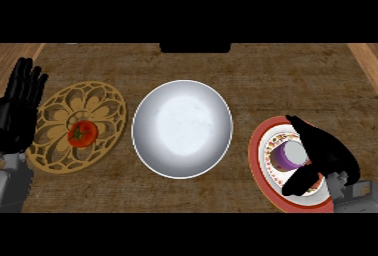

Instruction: Pick the can from the plate and place it in the bowl

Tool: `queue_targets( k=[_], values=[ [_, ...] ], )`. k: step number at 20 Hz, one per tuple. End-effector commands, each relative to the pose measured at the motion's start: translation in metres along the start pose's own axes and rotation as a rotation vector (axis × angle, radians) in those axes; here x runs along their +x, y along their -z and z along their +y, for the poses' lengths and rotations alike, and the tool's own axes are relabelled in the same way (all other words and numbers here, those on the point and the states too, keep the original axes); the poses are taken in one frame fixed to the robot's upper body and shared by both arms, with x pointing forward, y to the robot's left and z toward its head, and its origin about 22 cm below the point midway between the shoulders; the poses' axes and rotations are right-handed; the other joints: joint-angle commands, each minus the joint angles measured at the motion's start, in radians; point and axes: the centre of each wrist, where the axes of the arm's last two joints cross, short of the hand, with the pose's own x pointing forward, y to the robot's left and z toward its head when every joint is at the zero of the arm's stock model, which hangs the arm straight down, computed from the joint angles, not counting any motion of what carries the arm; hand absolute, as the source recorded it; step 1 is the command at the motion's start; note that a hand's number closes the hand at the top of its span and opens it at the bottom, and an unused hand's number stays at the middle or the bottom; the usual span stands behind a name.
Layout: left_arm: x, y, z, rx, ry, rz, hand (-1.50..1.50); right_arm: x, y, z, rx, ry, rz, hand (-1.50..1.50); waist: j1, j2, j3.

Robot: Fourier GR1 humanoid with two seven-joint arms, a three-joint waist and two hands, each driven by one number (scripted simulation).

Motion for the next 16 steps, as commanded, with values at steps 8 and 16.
queue_targets(
  k=[8, 16],
  values=[
    [-0.013, 0.004, 0.009, 0.01, 0.013, 0.011, 0.0, -0.008, 0.025, 0.021, 0.051, -0.001, 0.117, -1.5, -0.002, 0.0, 0.0],
    [0.003, 0.012, -0.01, 0.009, -0.004, 0.014, 0.0, -0.018, 0.038, 0.009, -0.063, -0.023, 0.013, 1.5, -0.001, 0.0, 0.0]
  ],
)
